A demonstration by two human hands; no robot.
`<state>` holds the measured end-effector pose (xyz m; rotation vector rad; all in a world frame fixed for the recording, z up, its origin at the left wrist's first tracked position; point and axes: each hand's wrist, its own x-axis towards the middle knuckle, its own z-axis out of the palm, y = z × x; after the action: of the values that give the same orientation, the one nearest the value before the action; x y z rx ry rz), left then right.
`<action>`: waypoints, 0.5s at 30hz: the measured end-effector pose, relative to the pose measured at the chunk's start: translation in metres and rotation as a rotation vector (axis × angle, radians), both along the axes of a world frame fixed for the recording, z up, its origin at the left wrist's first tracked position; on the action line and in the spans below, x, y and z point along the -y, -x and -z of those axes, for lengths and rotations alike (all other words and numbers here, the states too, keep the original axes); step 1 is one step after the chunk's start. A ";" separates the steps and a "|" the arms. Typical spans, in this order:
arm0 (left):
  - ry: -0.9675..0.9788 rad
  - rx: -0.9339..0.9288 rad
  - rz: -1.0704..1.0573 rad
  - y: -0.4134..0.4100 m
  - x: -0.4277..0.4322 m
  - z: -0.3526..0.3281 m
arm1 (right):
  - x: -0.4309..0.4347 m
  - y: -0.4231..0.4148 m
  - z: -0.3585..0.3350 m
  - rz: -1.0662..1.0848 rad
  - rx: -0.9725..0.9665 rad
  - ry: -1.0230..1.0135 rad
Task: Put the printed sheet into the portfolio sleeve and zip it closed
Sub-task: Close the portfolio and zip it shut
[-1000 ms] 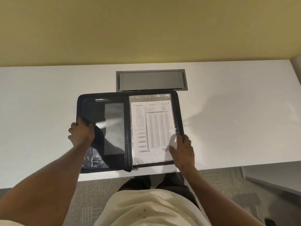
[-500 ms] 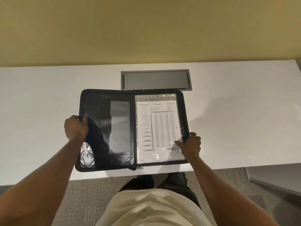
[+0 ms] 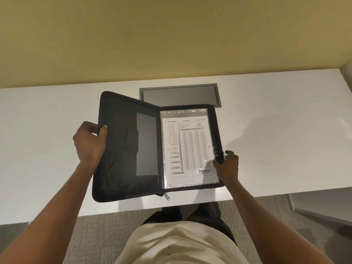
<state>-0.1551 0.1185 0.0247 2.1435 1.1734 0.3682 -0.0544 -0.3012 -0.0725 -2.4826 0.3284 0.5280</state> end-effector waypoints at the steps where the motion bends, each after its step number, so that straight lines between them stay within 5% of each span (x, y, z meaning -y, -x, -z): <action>1: -0.007 0.009 0.028 -0.003 0.004 -0.007 | -0.004 0.002 -0.005 -0.030 0.045 0.015; 10: -0.049 0.096 0.266 -0.051 0.074 -0.059 | -0.107 0.037 -0.095 -0.346 0.157 -0.539; 15: 0.151 0.127 0.334 -0.078 0.119 -0.065 | -0.136 0.051 -0.144 -0.473 0.169 -0.569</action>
<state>-0.0770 -0.0008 0.0894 2.1012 0.7311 0.2526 -0.1057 -0.1649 0.0719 -2.0118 -0.4348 0.5035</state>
